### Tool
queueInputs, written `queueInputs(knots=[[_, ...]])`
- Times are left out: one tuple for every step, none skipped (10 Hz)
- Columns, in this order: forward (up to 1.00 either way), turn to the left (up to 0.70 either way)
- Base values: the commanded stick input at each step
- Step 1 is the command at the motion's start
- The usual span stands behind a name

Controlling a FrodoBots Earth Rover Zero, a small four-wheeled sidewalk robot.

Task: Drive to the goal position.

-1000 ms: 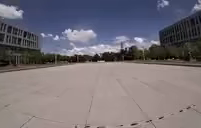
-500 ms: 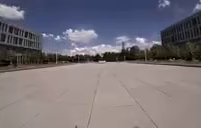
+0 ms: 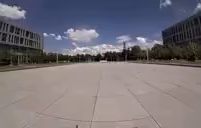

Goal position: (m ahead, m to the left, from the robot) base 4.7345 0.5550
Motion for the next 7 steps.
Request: queueInputs(knots=[[0.7, 0.0], [0.7, 0.0], [0.7, 0.0], [0.7, 0.0], [0.7, 0.0], [0.7, 0.0], [0.7, 0.0]])
